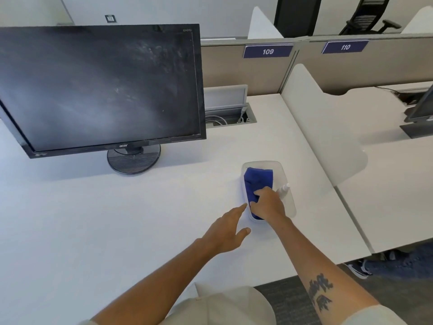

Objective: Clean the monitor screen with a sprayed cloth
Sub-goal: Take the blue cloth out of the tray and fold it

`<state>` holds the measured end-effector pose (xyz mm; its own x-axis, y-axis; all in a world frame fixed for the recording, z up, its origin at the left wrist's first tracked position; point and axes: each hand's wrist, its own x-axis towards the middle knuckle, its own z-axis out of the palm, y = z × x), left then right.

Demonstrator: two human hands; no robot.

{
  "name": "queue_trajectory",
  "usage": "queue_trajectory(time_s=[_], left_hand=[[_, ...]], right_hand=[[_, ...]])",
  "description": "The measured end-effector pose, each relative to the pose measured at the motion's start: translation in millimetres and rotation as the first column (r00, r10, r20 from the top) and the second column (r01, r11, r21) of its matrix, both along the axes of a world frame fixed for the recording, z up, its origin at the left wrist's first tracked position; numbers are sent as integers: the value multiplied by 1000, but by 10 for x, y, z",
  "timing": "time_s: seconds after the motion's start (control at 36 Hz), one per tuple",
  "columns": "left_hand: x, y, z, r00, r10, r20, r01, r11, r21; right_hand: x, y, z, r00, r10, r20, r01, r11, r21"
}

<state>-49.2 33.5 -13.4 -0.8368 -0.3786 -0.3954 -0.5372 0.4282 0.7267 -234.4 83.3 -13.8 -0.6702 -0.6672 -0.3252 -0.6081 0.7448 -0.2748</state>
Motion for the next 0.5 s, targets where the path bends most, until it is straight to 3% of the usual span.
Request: queue_trajectory(time_s=[0.19,0.5], left_hand=[[18,-2,-57,1000,11,8,-11,1000,15],[103,-54,-4,993,114,-34,-112,991,75]], right_hand=[[21,-3,29,997,-67,42,69,996,-60],[-9,-10,299,952,-188,241,232,957,-172]])
